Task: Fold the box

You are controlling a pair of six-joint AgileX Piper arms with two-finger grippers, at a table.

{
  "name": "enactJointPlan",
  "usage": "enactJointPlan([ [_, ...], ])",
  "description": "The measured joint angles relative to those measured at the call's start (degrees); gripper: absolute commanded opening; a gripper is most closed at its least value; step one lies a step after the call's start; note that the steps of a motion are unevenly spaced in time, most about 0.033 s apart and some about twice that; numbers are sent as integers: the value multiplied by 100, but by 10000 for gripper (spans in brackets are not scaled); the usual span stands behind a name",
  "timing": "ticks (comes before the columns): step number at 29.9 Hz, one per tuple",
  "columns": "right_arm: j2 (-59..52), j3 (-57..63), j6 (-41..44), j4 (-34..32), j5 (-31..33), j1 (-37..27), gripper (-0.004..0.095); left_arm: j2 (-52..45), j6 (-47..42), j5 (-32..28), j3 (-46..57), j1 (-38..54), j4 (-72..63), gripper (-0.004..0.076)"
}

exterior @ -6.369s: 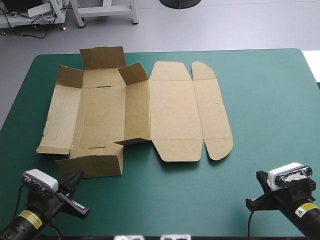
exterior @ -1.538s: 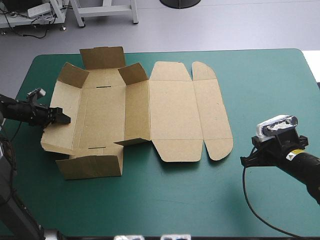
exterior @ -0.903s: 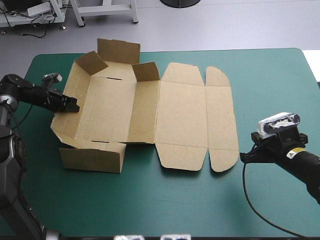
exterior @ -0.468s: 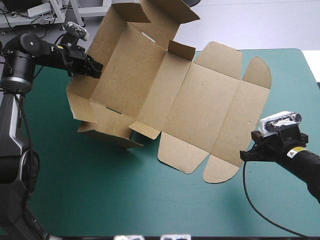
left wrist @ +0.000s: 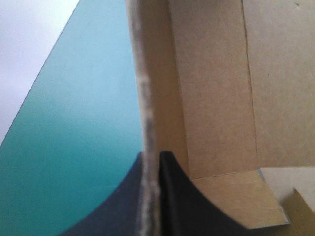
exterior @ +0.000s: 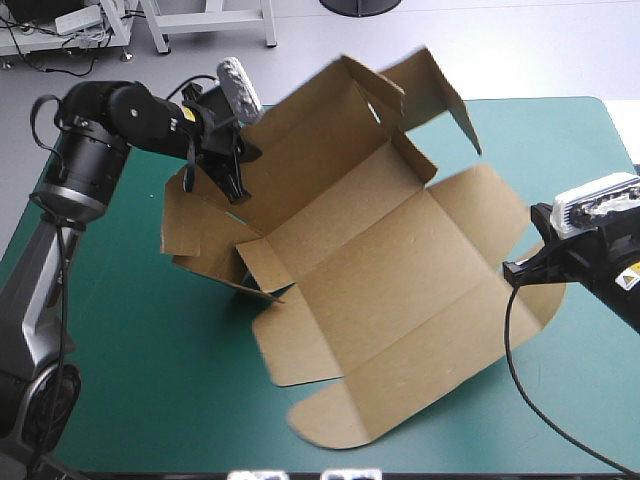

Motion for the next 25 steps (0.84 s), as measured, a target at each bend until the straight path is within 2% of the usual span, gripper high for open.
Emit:
enactJointPlan([
  [4, 0, -20, 50, -45, 51, 0, -20, -467, 93, -215, 841, -772, 905, 17],
  [11, 0, -20, 165, -27, 109, 0, -20, -1578, -365, -1140, 2408, -1777, 2209, 17],
  [15, 0, -20, 184, 39, 109, 0, -20, -1775, -684, -1328, 2691, -1892, 2522, 17],
  [25, 23, -20, 185, 72, 109, 0, -20, -1543, -1211, -1758, 2798, -2083, 2924, 9],
])
